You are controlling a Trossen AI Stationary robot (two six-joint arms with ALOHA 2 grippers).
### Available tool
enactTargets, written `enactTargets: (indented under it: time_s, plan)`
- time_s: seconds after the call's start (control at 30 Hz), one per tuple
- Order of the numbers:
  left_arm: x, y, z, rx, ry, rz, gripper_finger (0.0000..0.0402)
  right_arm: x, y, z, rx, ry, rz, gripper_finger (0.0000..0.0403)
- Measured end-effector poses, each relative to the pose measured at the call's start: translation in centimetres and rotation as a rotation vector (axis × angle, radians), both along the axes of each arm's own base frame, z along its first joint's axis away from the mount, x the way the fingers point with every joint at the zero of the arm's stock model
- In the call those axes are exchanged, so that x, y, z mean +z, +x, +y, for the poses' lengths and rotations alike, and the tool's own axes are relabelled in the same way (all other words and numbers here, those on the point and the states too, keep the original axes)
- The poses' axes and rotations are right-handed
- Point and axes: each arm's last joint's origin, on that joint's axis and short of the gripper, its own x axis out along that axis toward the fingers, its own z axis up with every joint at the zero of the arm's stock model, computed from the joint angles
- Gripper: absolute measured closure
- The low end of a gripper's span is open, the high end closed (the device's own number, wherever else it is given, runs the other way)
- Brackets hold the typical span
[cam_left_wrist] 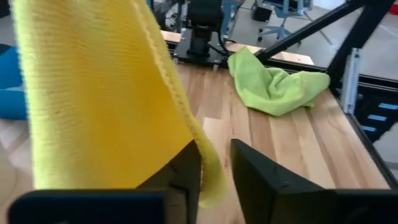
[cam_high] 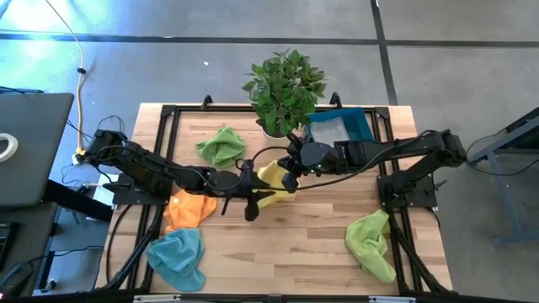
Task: Sort microfiber towel by color & place in baskets
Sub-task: Fold the yellow towel
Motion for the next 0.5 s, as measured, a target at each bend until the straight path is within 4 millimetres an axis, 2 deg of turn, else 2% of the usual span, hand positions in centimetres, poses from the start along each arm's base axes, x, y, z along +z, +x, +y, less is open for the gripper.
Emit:
enactTargets:
  time_s: [0.23,0.33,0.5]
  plan:
    - [0.00,0.05,0.94,0.035,0.001,0.000,0.0370,0.00,0.02,0.00,0.000,0.000,-0.002,0.0403]
    - [0.00,0.05,0.86,0.030,-0.003,-0.001,0.0395,0.01,0.02,0.00,0.000,0.000,-0.002,0.0403]
    - [-0.01,0.03,0.12,0.010,-0.099,-0.017,0.0400,-0.02,0.00,0.00,0.015,-0.022,0.008,0.0402]
